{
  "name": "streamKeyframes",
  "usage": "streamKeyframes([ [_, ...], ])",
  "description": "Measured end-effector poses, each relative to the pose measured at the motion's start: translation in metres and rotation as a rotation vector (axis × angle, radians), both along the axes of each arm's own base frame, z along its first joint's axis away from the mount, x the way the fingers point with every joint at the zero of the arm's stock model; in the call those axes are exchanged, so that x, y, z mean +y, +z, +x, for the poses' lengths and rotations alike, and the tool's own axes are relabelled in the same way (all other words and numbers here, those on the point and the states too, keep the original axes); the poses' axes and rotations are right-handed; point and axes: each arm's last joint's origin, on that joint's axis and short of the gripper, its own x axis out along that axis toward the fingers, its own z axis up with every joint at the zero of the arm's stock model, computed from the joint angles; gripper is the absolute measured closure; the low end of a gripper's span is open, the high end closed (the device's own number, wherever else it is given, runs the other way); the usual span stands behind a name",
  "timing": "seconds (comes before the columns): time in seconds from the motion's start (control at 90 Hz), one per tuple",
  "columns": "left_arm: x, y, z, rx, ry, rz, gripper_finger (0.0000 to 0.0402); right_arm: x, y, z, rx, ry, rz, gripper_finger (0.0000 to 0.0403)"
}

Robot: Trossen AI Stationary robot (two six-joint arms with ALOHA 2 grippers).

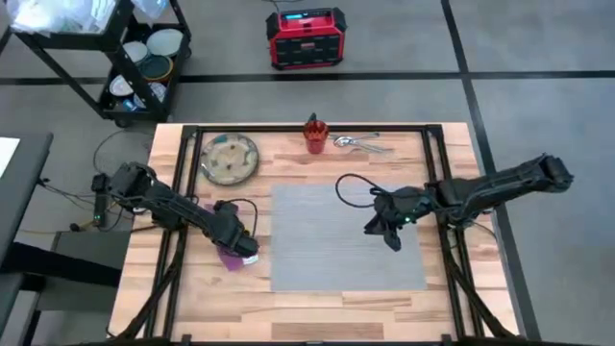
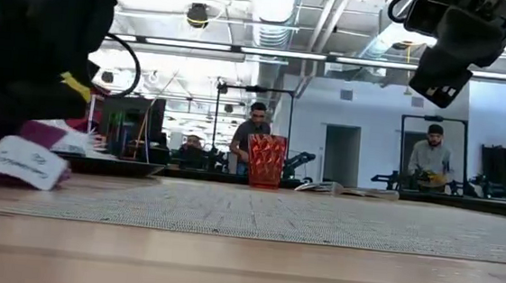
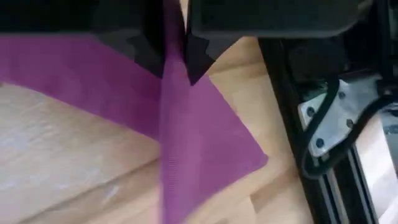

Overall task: Set table place
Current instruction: Fold the pink table napkin

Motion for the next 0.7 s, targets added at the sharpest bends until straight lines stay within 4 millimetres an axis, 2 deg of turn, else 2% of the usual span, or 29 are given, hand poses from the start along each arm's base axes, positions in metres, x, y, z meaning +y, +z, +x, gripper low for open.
streamKeyframes([
  [0.222,0.002,0.006,-0.003,0.004,0.026,-0.042,0.0281,0.000,0.000,0.000,0.001,-0.005,0.006,0.0344],
  [0.367,0.005,0.021,-0.012,-0.015,0.094,-0.017,0.0239,0.000,0.000,0.000,0.002,-0.004,0.005,0.0344],
  [0.556,0.011,0.053,-0.025,-0.123,0.169,0.013,0.0221,0.000,0.000,0.000,0.003,-0.004,0.005,0.0344],
  [0.7,0.012,0.063,-0.025,-0.277,0.189,-0.013,0.0221,0.000,-0.001,0.000,0.007,0.001,-0.001,0.0344],
])
